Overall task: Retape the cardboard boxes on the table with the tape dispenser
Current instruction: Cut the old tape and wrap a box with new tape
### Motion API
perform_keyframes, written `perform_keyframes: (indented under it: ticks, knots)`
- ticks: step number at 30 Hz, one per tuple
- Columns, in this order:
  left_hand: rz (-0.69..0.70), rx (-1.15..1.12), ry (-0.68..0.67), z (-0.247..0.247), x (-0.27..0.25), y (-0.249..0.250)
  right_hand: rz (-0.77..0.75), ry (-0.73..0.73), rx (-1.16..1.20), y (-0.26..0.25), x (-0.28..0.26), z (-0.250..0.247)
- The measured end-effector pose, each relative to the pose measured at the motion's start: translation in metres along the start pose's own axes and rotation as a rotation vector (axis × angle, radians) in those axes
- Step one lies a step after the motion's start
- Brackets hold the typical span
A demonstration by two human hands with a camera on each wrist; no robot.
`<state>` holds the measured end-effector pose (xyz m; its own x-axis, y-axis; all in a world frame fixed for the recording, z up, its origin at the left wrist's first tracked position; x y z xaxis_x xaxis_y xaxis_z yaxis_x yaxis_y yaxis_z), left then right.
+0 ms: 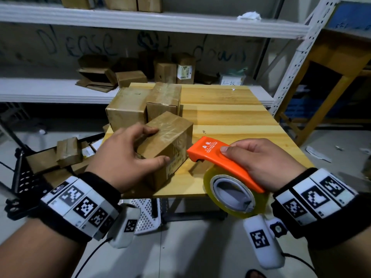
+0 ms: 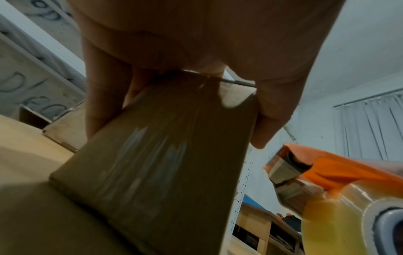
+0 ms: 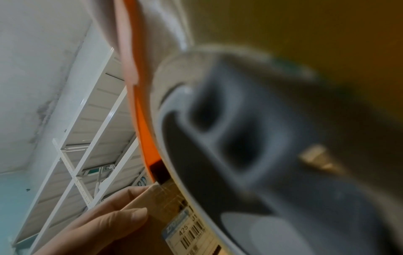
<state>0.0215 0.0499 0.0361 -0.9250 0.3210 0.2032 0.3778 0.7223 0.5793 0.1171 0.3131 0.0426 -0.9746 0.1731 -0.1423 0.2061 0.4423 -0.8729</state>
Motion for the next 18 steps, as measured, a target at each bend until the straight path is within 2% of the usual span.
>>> perform_keyframes:
  ticks: [8, 18]
  knots:
    - [-0.046, -0.131, 0.070, -0.001, 0.001, -0.004, -0.016, 0.004, 0.012, -0.004, 0.000, 0.004]
    - [-0.083, -0.315, 0.077, 0.001, 0.008, -0.012, -0.036, 0.015, 0.040, -0.011, 0.000, 0.007]
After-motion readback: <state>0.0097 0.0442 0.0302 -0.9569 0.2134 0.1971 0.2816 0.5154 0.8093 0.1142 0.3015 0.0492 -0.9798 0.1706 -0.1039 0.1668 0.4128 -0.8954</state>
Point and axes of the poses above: each hand's wrist, its own x-axis towards the middle knuckle, its own z-axis out of the palm, y = z × x, the point moved 6 cm from there along x, towards the middle knuckle, and after that the axes turned 3 degrees about x, right-handed, at the moved point
